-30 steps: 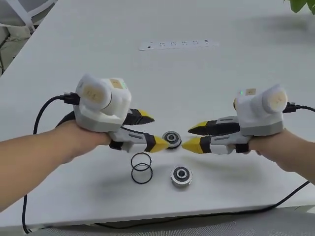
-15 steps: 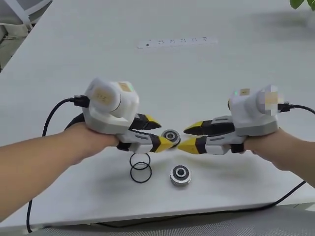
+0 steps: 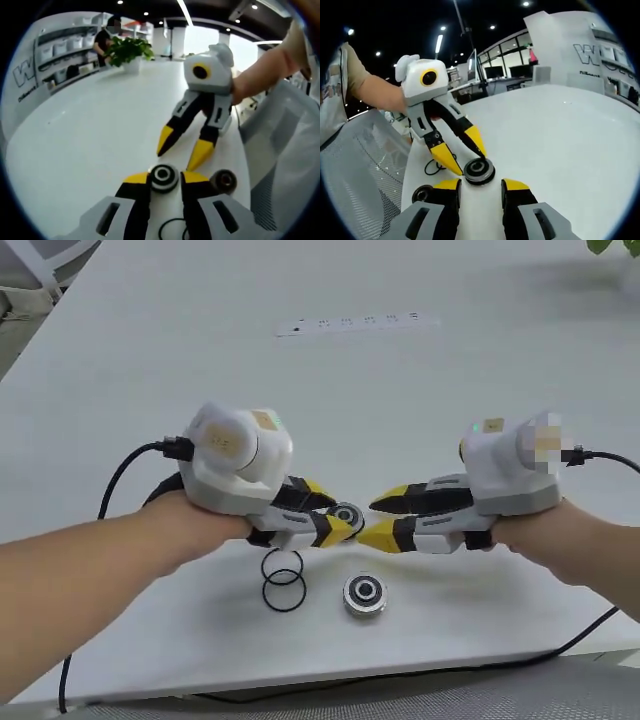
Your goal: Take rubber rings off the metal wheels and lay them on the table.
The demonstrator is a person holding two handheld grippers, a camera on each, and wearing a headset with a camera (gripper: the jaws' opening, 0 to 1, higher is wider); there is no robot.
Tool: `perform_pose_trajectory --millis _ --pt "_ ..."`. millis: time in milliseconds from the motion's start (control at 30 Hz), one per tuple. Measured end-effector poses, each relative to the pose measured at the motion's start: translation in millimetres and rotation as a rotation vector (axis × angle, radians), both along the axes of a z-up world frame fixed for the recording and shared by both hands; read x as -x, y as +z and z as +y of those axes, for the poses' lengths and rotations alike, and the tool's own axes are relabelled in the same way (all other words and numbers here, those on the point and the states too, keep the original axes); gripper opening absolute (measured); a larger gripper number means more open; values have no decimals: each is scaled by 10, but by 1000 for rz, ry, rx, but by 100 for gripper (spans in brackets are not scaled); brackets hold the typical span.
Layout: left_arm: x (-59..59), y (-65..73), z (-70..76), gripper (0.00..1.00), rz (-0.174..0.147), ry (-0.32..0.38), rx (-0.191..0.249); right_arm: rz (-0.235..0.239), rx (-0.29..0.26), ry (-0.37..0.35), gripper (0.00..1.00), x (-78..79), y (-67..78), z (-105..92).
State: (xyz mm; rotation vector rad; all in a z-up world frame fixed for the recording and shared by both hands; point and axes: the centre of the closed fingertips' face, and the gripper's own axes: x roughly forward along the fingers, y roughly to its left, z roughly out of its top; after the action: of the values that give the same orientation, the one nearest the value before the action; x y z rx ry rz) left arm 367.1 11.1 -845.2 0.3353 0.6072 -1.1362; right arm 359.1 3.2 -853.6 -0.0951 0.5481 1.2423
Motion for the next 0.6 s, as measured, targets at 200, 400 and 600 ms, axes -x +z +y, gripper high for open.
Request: perform_pose_trajectory --millis 200,400,600 --pt "-17 -5 -20 20 -15 -3 -6 1 2 1 30 1 -13 -3" --pt "25 -16 -47 17 -65 -34 -29 0 -2 3 30 -13 -10 13" --pt "4 -23 -33 14 -81 -18 -22 -2 1 11 30 -6 -21 42"
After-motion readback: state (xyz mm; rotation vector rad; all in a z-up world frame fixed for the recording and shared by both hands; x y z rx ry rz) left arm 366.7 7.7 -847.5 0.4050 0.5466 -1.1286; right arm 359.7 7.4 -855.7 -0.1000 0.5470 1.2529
